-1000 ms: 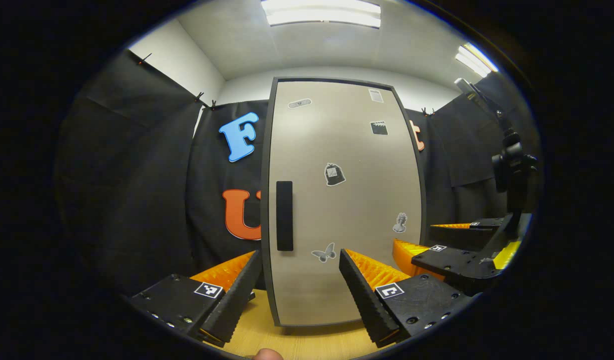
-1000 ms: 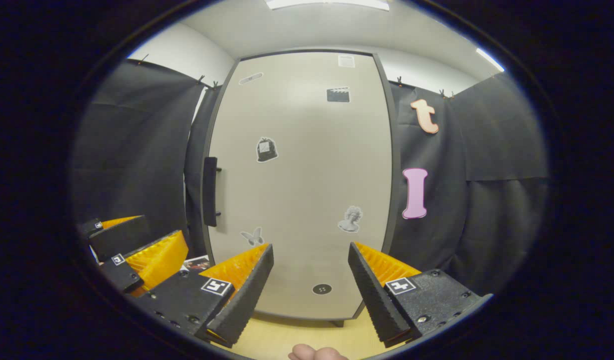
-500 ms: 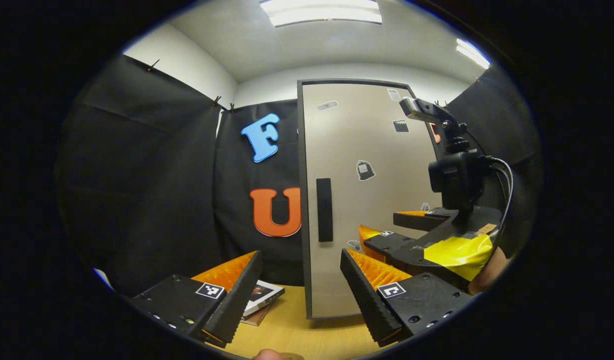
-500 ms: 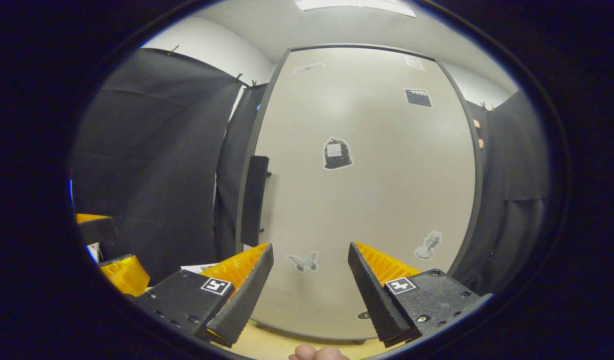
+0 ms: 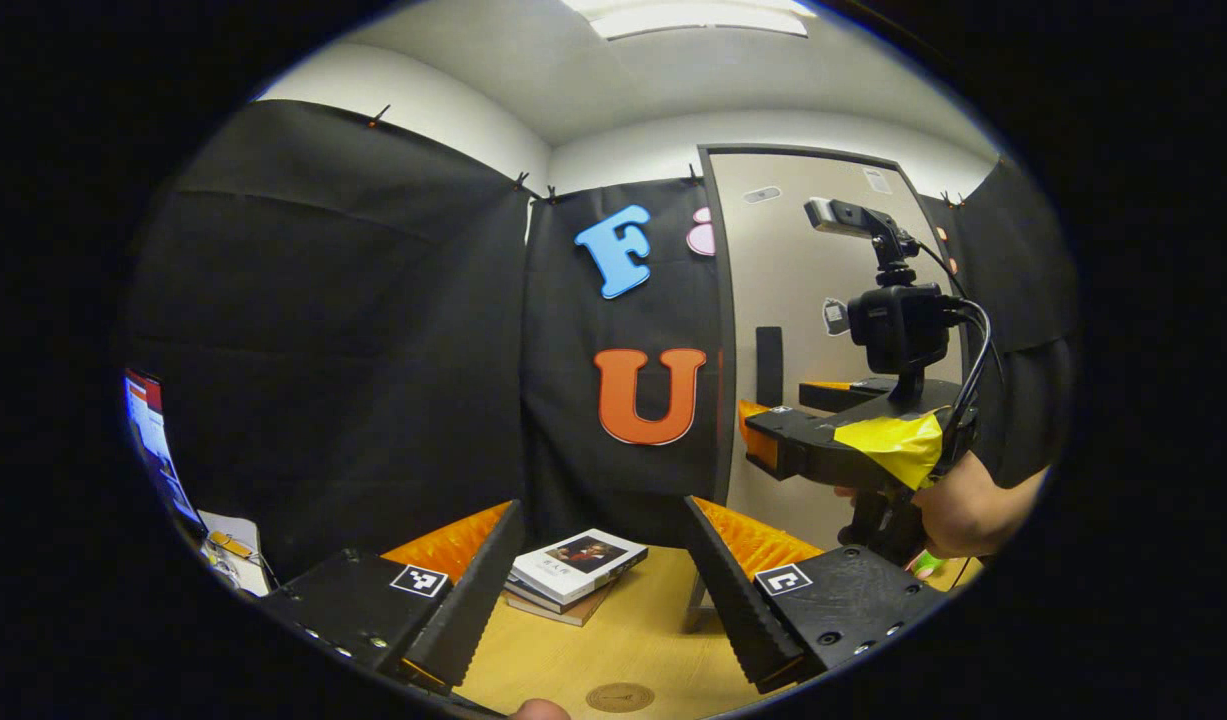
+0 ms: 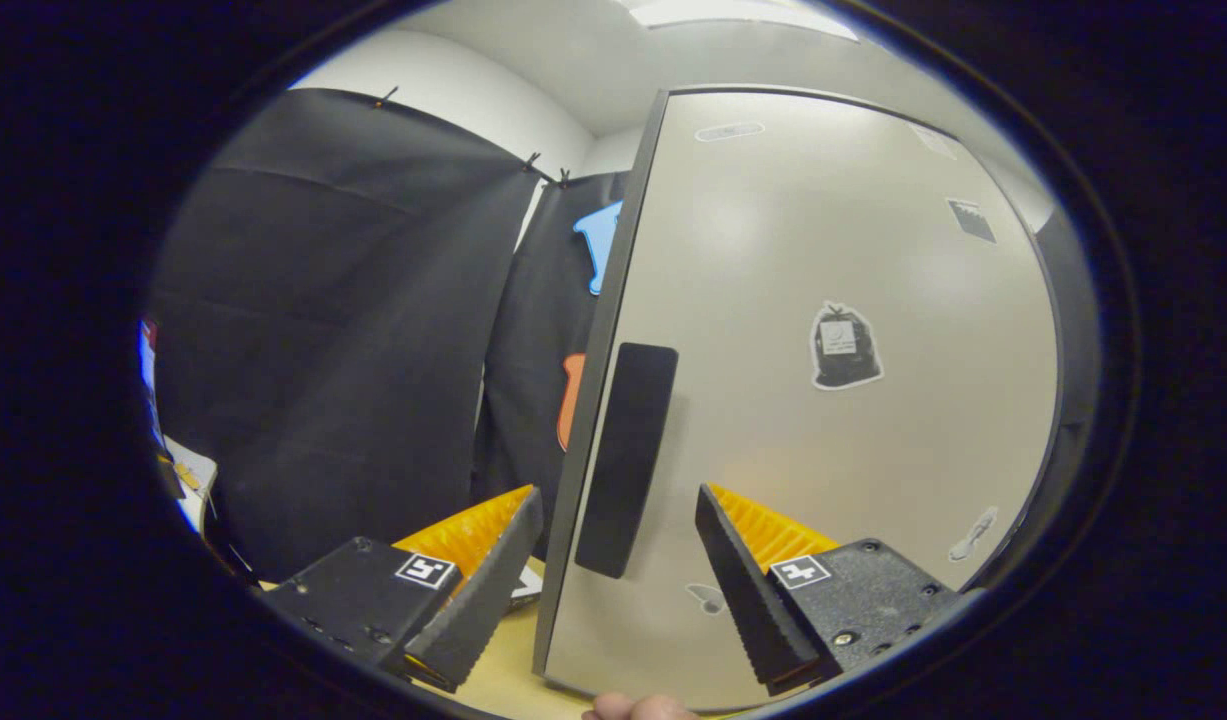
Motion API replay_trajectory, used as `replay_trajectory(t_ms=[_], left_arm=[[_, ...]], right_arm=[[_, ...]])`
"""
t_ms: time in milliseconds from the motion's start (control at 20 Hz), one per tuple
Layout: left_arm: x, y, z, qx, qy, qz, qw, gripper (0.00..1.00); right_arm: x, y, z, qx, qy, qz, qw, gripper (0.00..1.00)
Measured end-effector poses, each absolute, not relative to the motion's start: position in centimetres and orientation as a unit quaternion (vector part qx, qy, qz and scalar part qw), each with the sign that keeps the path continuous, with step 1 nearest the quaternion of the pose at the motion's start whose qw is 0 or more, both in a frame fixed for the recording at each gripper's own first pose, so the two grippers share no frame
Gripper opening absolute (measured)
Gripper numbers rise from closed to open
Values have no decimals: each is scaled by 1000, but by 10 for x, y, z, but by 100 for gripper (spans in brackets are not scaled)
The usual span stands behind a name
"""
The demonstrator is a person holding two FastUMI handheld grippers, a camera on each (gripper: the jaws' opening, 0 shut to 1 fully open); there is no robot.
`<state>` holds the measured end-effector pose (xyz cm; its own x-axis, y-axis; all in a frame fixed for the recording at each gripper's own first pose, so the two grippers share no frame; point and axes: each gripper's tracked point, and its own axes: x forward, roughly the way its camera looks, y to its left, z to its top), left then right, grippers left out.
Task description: Open the cabinet door with the right hand, grasp the bottle in the cabinet with the left hand and place it on the coaster, then close the cabinet door with the right hand.
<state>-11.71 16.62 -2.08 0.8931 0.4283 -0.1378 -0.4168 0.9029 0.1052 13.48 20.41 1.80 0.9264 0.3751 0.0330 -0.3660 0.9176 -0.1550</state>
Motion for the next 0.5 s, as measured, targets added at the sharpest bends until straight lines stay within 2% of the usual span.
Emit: replay_trajectory(t_ms=[250,350,400,450,500], left_arm=[[-133,175,-6,47,64,230,970,95],[-136,172,-9,51,68,222,971,95],[-139,170,-10,51,72,218,972,95],[-140,169,-13,48,76,213,973,95],[-142,168,-17,43,81,208,974,95]], right_arm=[[143,209,12,-76,-10,187,979,99],[148,211,4,-85,8,192,978,91],[151,210,-2,-87,21,189,978,77],[154,210,-6,-81,29,191,978,69],[155,209,-8,-73,39,184,980,48]])
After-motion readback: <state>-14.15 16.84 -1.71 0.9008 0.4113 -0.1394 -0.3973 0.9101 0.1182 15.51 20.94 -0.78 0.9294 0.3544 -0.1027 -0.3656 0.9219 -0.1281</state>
